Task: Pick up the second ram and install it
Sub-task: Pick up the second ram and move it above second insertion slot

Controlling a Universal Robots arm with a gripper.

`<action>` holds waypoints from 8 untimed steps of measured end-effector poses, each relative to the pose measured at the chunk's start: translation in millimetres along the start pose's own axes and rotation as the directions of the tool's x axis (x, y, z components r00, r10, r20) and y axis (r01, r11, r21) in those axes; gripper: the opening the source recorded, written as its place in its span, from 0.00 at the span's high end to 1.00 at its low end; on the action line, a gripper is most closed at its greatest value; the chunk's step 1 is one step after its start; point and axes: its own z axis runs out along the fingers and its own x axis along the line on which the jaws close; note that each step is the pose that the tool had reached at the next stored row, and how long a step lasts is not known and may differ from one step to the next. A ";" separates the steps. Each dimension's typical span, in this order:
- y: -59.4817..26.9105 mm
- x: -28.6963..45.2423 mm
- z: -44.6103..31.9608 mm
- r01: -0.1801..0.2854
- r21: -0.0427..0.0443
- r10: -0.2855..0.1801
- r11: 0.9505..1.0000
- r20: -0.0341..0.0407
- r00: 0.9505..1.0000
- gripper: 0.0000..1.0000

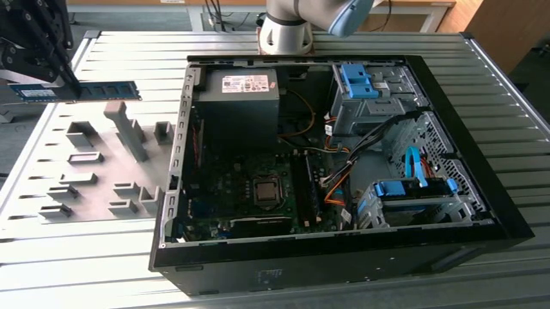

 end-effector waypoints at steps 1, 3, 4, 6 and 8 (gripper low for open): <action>-0.4 0.0 0.0 0.000 0.000 0.000 1.000 0.000 1.000 0.86; -1.4 0.0 -0.1 0.000 0.000 0.000 1.000 0.000 1.000 0.86; -2.0 0.0 0.0 0.000 0.000 0.000 1.000 0.000 1.000 0.86; -3.5 0.0 0.0 0.000 0.000 0.000 1.000 0.000 1.000 0.86; -5.1 -0.1 -0.1 0.000 0.000 0.000 1.000 0.000 1.000 0.86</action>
